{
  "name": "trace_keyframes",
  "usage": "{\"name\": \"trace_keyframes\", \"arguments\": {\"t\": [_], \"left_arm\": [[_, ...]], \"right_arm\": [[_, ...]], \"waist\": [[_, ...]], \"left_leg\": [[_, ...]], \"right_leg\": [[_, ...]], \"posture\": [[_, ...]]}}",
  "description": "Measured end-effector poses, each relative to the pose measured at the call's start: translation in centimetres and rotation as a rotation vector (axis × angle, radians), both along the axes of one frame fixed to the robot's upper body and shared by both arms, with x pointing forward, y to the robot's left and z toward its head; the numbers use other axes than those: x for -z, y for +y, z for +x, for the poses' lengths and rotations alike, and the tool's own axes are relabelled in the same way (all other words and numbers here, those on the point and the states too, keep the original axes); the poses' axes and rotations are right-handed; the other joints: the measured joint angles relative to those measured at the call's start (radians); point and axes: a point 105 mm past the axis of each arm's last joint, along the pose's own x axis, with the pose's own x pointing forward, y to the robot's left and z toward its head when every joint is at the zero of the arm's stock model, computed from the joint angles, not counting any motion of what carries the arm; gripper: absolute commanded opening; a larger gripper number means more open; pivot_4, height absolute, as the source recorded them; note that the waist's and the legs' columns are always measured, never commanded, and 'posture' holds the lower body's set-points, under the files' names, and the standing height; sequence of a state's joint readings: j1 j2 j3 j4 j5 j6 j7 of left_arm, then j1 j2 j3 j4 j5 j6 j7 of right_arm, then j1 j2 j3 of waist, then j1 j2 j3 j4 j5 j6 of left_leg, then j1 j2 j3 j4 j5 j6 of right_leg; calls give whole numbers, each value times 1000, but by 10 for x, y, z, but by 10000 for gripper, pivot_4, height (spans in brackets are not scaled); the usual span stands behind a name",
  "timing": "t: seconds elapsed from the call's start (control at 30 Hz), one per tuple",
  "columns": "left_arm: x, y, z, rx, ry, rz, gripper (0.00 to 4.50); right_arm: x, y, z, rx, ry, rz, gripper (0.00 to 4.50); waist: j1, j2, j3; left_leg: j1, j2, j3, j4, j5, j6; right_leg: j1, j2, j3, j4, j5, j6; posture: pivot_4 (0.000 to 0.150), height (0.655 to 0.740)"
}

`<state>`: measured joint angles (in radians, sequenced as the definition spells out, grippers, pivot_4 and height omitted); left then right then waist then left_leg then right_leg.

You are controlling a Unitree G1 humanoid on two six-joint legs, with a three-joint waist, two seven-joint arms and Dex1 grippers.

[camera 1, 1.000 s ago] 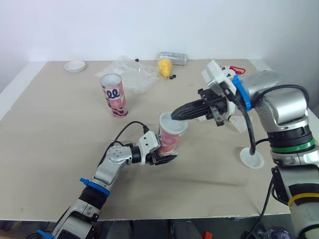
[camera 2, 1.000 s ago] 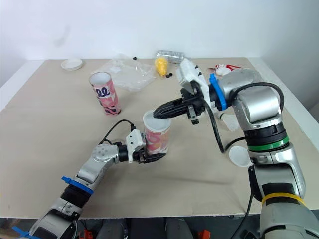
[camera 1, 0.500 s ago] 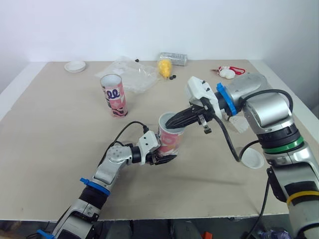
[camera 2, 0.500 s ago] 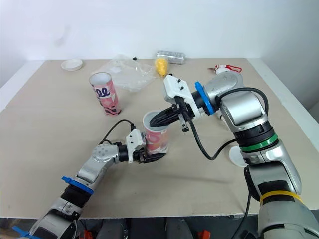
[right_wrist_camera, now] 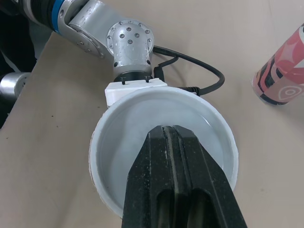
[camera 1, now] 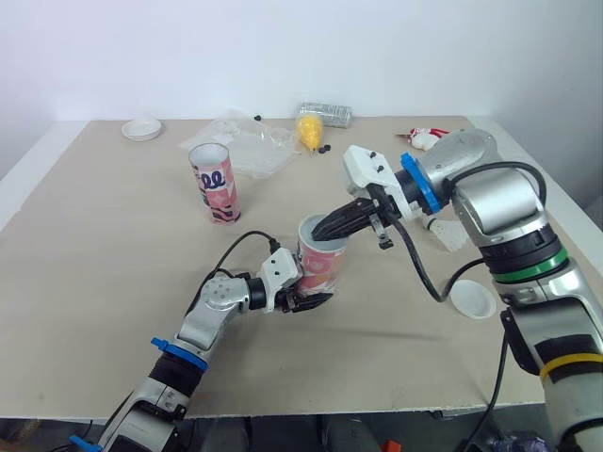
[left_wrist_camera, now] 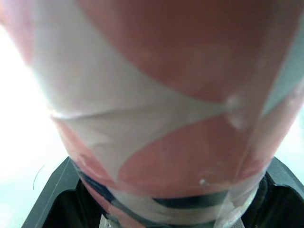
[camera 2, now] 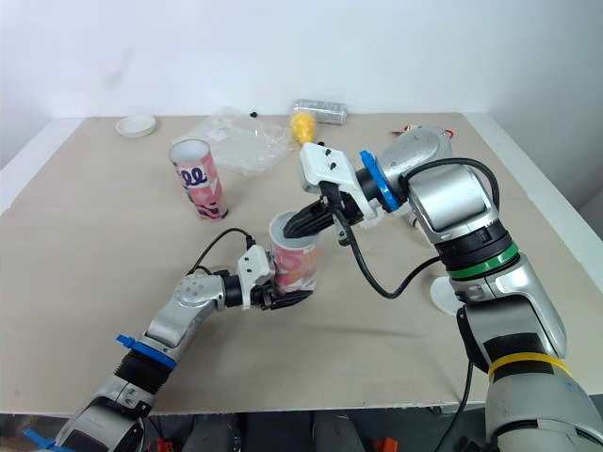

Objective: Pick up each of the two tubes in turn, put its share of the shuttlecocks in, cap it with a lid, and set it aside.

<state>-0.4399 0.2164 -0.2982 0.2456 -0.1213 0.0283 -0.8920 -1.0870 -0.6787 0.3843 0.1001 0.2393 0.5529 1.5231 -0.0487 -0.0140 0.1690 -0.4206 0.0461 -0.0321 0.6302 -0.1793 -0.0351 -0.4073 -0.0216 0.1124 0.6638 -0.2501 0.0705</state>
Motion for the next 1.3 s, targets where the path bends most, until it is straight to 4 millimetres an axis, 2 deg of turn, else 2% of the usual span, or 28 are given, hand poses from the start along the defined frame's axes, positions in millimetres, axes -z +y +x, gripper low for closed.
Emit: {"name": "trace_keyframes", "arguments": {"t": [0.1, 0.2, 0.23, 0.27, 0.33, 0.37, 0.4, 0.47, 0.5, 0.6, 0.63, 0.67, 0.77, 0.87, 0.97, 1.17, 1.3], "left_arm": [[0, 0, 0, 1, -2, 0, 30586], [-2, -1, -1, 5, -7, -2, 30586], [-2, -1, -1, 9, -10, -3, 30586], [-2, -1, -3, 15, -11, -4, 30586], [-2, 0, -3, 16, -11, -4, 30586], [-2, 0, -4, 17, -8, -3, 30586], [-2, 0, -4, 17, -7, -4, 30586], [-3, -1, -4, 19, -5, -7, 30586], [-3, -1, -4, 20, 2, -13, 34482], [-4, 3, -1, 9, 17, -23, 44666], [-4, 4, -1, 8, 17, -24, 45000], [-4, 4, -1, 15, 21, -26, 45000], [-4, 6, 0, 22, 25, -33, 45000], [-5, 7, 0, 33, 22, -36, 45000], [-5, 8, -2, 50, 20, -37, 45000], [-7, 21, -5, 91, 11, -24, 45000], [-18, 28, -8, 101, -2, -65, 45000]], "right_arm": [[-3, -1, 0, 17, 47, 38, 336], [-11, -11, 10, 92, 166, 163, 336], [-27, -25, 19, 166, 191, 276, 336], [-47, -48, 27, 247, 160, 392, 336], [-58, -65, 29, 298, 126, 470, 336], [-57, -77, 30, 338, 80, 530, 336], [-47, -86, 31, 375, 61, 562, 336], [-25, -99, 31, 436, 50, 581, 6462], [-3, -107, 25, 469, 58, 574, 9721], [30, -112, 10, 481, 87, 543, 22671], [30, -112, 9, 479, 88, 543, 27259], [35, -114, 1, 462, 54, 526, 31245], [57, -114, -15, 440, 63, 495, 43422], [79, -108, -23, 422, 105, 482, 44396], [82, -100, -26, 396, 96, 497, 44396], [110, -74, -28, 343, 144, 497, 44396], [113, -66, -21, 327, 114, 507, 44396]], "waist": [[0, 0, 0], [0, -1, 1], [1, -1, 2], [2, -1, 2], [1, -1, 2], [2, -2, 1], [2, -4, 1], [4, -3, 1], [4, -3, 1], [-3, 4, 3], [-4, 3, 3], [-3, 3, 3], [-1, 1, 3], [-6, 1, 3], [-6, 1, 3], [-3, -1, 5], [0, -2, 5]], "left_leg": [[0, 0, 0, 0, 0, 0], [-2, 0, 0, 0, 0, 0], [-2, 0, 0, 0, 0, 0], [-3, 0, 0, -3, 0, 0], [-2, 0, 0, -7, 0, 0], [-1, 0, -2, -9, 0, 0], [-1, 0, -3, -9, 0, 0], [-1, 0, -3, -10, 0, 0], [-2, 0, -3, -10, 0, 0], [-1, -1, 0, -9, 0, 0], [0, -1, 0, -9, 0, 0], [-1, -1, -2, -10, 0, 0], [0, -1, -3, -8, 0, 0], [0, -1, -1, -8, 0, 0], [0, -1, -2, -8, 0, 0], [-2, 0, -2, -9, 0, -1], [-2, 0, -2, -9, -1, -1]], "right_leg": [[0, 0, 0, 0, 0, 0], [-1, 0, 0, 0, 0, 0], [-2, 0, 0, 0, 0, 0], [-2, 0, 0, -1, -2, 0], [-2, 0, 0, -1, -2, 1], [-1, 1, -1, -1, -2, 2], [0, 1, -2, -2, -2, 2], [-1, 1, -1, -2, -2, 3], [-1, 1, -1, -2, -3, 4], [-2, 0, 1, -2, -2, 5], [-2, 0, 1, -2, -1, 5], [-1, 1, 0, -2, -1, 5], [0, 1, -1, -2, -1, 4], [-1, 1, 0, -2, -1, 3], [-1, 1, 0, -2, -1, 3], [-2, 2, 0, -2, -2, 4], [-2, 1, 0, -2, -3, 4]], "posture": [[1500, 7400], [1500, 7400], [1500, 7400], [1500, 7400], [1500, 7400], [1500, 7400], [1500, 7400], [1500, 7400], [1500, 7400], [1500, 7400], [1500, 7400], [1500, 7400], [1500, 7400], [1500, 7400], [1500, 7400], [1500, 7400], [1500, 7400]]}}
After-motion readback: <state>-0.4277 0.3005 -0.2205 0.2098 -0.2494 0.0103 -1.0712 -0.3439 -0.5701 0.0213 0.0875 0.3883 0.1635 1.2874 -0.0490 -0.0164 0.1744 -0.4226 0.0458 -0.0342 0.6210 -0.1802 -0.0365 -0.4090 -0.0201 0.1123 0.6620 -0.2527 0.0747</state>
